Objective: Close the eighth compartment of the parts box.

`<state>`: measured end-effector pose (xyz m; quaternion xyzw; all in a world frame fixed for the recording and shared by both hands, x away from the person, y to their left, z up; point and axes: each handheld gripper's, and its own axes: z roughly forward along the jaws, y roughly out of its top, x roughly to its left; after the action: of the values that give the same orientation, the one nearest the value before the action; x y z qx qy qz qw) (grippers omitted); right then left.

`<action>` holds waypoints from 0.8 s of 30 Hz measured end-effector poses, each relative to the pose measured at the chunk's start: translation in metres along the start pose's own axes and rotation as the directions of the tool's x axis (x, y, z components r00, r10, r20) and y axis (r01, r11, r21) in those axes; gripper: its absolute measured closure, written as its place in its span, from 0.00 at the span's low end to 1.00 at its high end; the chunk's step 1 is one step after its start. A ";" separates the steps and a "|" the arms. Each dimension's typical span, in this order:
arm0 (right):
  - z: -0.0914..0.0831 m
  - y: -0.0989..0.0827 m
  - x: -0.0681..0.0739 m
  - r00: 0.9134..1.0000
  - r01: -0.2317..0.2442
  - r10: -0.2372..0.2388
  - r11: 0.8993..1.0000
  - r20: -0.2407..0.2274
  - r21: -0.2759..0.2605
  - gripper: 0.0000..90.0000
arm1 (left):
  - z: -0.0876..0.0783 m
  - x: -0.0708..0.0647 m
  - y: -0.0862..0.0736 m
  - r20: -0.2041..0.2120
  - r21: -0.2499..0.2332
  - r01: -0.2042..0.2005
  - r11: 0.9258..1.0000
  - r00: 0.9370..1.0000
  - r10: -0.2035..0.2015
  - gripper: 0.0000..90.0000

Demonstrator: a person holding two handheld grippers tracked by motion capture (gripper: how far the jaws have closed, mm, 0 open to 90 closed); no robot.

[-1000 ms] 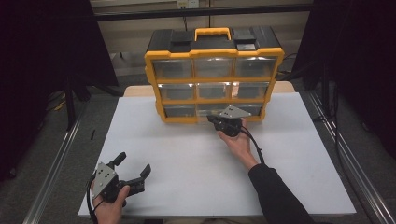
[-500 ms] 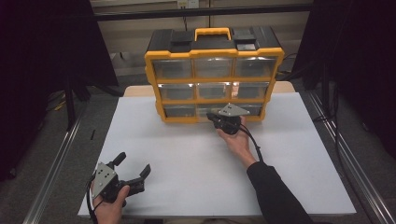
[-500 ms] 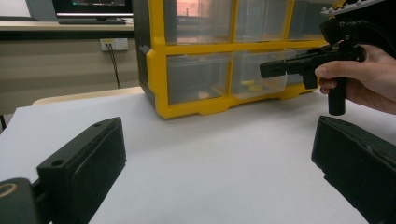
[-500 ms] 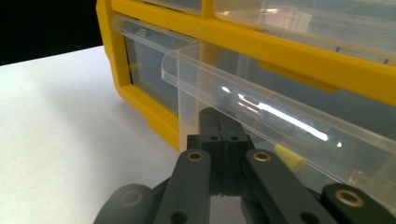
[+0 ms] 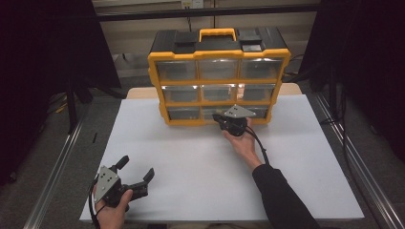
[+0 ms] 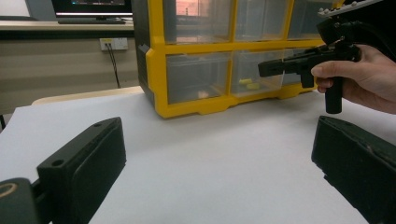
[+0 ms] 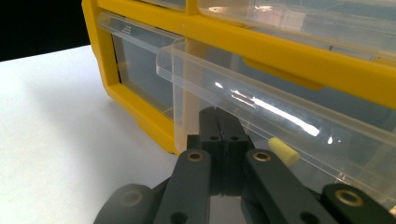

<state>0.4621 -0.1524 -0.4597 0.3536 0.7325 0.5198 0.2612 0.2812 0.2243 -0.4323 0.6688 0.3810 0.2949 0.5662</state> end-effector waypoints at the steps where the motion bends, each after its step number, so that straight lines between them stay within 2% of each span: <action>1: 0.000 0.000 0.000 1.000 -0.001 0.001 1.000 0.000 0.001 1.00 | 0.000 0.000 0.000 0.000 0.000 0.000 1.000 1.000 0.000 0.03; 5: 0.001 0.001 -0.002 1.000 0.000 0.000 1.000 0.008 -0.003 1.00 | 0.000 0.000 0.000 -0.009 -0.001 -0.005 1.000 1.000 0.005 0.03; 20: 0.009 0.002 -0.005 1.000 0.006 -0.006 1.000 0.024 0.004 1.00 | 0.001 0.000 0.000 -0.004 -0.001 0.010 1.000 1.000 -0.010 0.03; 24: 0.011 0.002 -0.006 1.000 0.003 -0.003 1.000 0.026 0.006 1.00 | 0.002 0.000 0.000 -0.006 0.005 0.001 1.000 1.000 -0.001 0.03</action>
<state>0.4747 -0.1504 -0.4613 0.3599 0.7311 0.5127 0.2704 0.2828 0.2233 -0.4325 0.6691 0.3837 0.2959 0.5635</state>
